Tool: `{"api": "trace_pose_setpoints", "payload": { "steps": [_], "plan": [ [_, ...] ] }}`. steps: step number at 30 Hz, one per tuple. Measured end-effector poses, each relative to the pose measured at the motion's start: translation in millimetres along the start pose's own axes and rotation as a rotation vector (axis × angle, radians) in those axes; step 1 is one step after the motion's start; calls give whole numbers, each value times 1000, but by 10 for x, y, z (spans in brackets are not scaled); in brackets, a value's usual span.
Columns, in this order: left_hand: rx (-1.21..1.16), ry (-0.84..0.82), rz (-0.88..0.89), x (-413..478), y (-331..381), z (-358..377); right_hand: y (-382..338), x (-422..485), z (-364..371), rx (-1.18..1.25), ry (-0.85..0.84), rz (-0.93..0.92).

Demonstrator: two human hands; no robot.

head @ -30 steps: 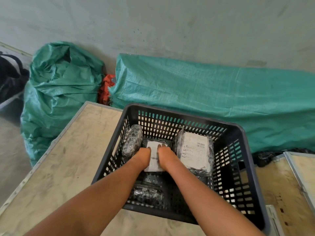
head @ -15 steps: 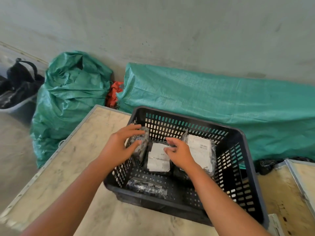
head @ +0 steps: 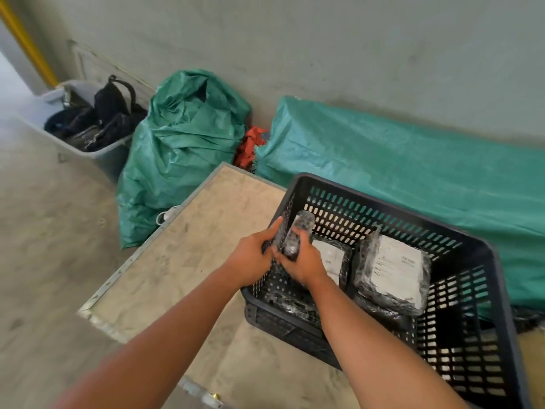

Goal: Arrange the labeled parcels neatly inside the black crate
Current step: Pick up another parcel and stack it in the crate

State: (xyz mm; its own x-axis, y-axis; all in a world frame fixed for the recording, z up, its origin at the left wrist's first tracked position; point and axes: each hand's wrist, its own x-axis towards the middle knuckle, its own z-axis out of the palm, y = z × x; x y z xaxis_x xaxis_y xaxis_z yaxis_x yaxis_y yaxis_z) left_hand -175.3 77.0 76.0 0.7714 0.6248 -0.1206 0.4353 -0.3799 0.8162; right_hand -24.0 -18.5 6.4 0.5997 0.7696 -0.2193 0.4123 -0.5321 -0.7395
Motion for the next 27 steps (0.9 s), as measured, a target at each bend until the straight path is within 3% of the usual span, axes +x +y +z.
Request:
{"api": "trace_pose_setpoints", "payload": {
  "steps": [8,16,20,27],
  "plan": [
    [-17,-34,-36,15,-122,27,160,44,44,95,164,-30],
    [19,5,-37,72,-79,-70,-68,20,-404,227,156,-120],
    [2,20,-33,30,-60,-75,-109,-290,-661,203,188,-194],
    [70,94,5,-54,-73,-77,-303,-921,-1181,380,249,-313]
  ]
}}
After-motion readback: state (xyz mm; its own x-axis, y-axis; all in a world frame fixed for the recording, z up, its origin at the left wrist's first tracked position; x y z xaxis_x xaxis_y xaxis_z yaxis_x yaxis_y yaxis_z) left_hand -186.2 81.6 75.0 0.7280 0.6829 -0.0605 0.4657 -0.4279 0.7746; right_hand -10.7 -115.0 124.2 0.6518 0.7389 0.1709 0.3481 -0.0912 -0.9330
